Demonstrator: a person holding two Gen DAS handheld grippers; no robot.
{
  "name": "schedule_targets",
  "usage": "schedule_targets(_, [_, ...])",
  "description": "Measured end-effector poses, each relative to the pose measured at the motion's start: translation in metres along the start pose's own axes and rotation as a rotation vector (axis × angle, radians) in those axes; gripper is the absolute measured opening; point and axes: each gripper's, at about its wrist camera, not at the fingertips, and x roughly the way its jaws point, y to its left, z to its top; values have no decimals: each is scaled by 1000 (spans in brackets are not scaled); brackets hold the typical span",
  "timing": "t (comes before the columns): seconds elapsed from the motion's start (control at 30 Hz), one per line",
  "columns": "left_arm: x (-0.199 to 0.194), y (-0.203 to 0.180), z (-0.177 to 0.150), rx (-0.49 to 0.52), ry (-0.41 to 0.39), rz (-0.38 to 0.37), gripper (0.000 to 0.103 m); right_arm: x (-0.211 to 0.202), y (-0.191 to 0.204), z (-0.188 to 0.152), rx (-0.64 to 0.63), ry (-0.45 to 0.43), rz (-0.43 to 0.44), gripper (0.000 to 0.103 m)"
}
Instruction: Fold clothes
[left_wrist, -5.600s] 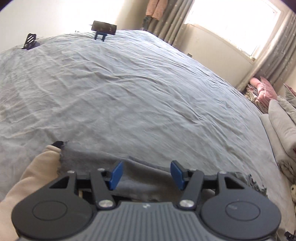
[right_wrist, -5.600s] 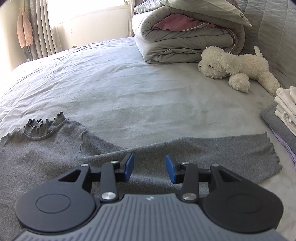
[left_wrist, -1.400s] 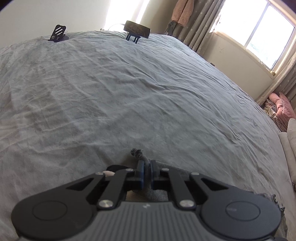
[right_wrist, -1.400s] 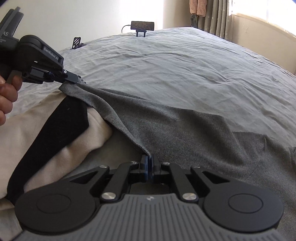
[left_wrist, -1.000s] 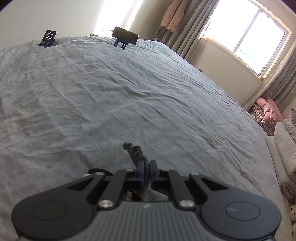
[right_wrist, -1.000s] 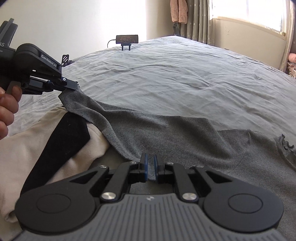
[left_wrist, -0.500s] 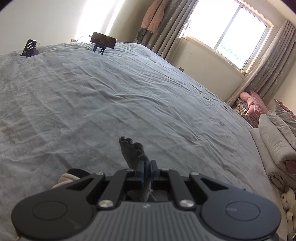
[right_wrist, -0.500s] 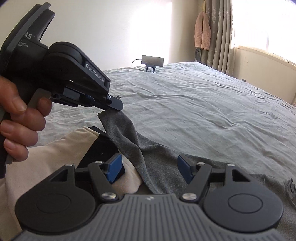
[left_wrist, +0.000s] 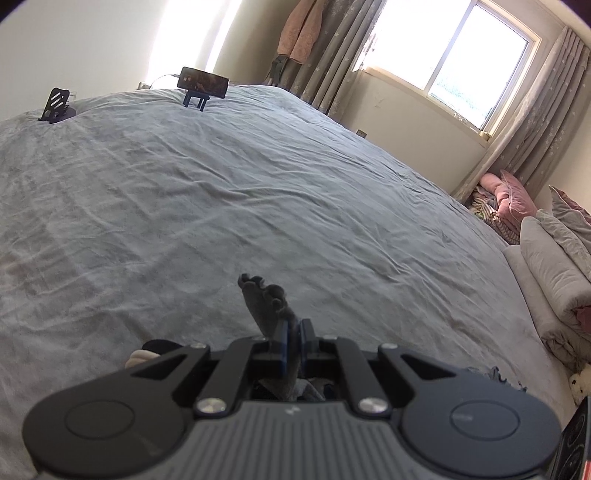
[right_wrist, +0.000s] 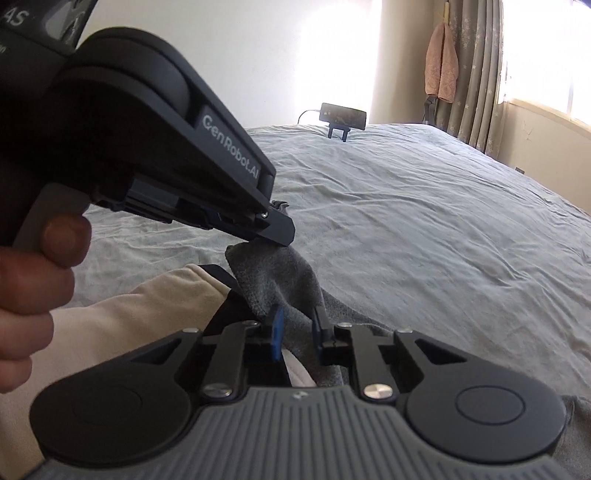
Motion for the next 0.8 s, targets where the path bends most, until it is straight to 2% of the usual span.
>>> schedule_targets(0.1, [0, 1, 0, -5, 1, -1, 6, -3, -4, -1, 31, -21, -14, 1])
schedule_targets(0.2, [1, 2, 1, -17, 8, -7, 6, -14, -13, 1, 100, -62, -64, 0])
schedule_targets(0.4, [-1, 3, 2, -76, 21, -87, 7, -38, -52, -1, 288, -115, -172, 0])
schedule_targets(0.6, [2, -1, 1, -76, 25, -76, 7, -41, -45, -13, 252, -75, -94, 0])
schedule_targets(0.7, [1, 1, 2, -89, 27, -78, 7, -40, -37, -18, 223, -62, -46, 23])
schedule_targets(0.73, [1, 4, 3, -100, 29, -74, 7, -38, -32, -18, 209, -61, -26, 43])
schedule_targets(0.8, [-1, 12, 5, -127, 32, -66, 7, -34, -25, -18, 195, -59, 4, 60])
